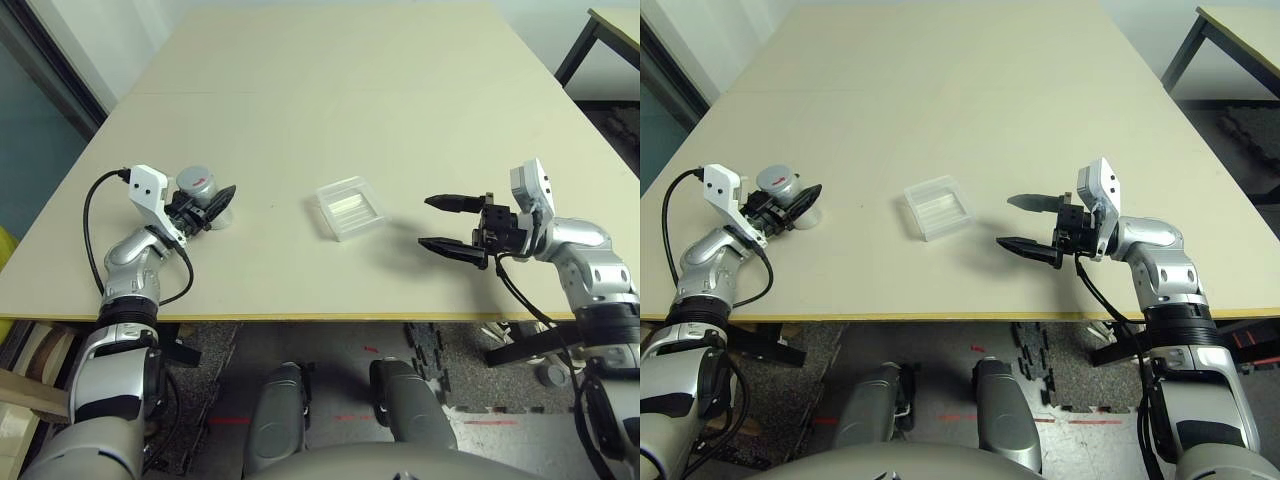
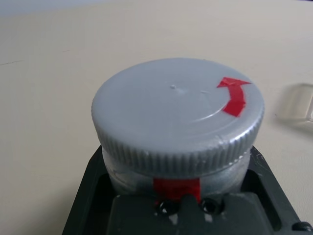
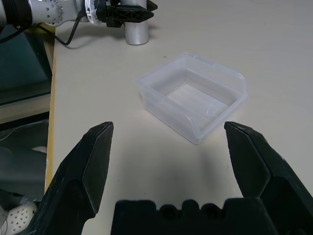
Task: Pour the medicine from the bottle into the box.
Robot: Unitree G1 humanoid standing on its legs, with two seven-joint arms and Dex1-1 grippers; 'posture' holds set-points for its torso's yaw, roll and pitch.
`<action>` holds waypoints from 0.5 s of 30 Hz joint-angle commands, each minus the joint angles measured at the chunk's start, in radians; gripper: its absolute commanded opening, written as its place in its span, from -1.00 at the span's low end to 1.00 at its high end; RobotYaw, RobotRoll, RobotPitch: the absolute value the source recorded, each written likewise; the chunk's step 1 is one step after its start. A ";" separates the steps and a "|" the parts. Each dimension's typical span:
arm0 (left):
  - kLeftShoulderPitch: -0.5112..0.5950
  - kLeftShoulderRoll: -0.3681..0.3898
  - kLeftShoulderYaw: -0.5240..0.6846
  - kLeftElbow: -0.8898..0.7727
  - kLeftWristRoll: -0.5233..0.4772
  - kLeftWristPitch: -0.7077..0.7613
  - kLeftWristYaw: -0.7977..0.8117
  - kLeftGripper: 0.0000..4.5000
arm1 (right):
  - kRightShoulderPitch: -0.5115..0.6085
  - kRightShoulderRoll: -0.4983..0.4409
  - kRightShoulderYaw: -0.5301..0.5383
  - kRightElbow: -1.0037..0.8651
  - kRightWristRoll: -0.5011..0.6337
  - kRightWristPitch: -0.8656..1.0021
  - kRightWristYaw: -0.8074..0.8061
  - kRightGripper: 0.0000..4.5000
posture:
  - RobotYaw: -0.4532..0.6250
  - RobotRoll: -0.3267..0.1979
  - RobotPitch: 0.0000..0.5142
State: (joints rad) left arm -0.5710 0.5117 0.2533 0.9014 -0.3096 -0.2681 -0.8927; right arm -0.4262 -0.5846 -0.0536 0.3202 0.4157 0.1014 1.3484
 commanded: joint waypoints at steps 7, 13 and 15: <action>-0.002 -0.016 -0.044 -0.109 -0.009 0.117 -0.070 0.19 | -0.025 -0.007 -0.003 0.003 0.005 0.001 0.003 1.00 | -0.49 0.25 -0.57; -0.020 -0.039 -0.070 -0.226 -0.025 0.234 -0.090 0.19 | -0.046 -0.003 -0.006 0.004 0.013 0.009 0.003 1.00 | -0.49 0.25 -0.58; -0.025 -0.046 -0.080 -0.255 -0.026 0.264 -0.096 0.19 | -0.053 -0.001 -0.006 0.000 0.017 0.015 0.002 1.00 | -0.50 0.25 -0.59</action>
State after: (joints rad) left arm -0.5841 0.4719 0.1897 0.6726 -0.3247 -0.0350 -0.9765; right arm -0.4688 -0.5837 -0.0536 0.3209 0.4193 0.1078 1.3483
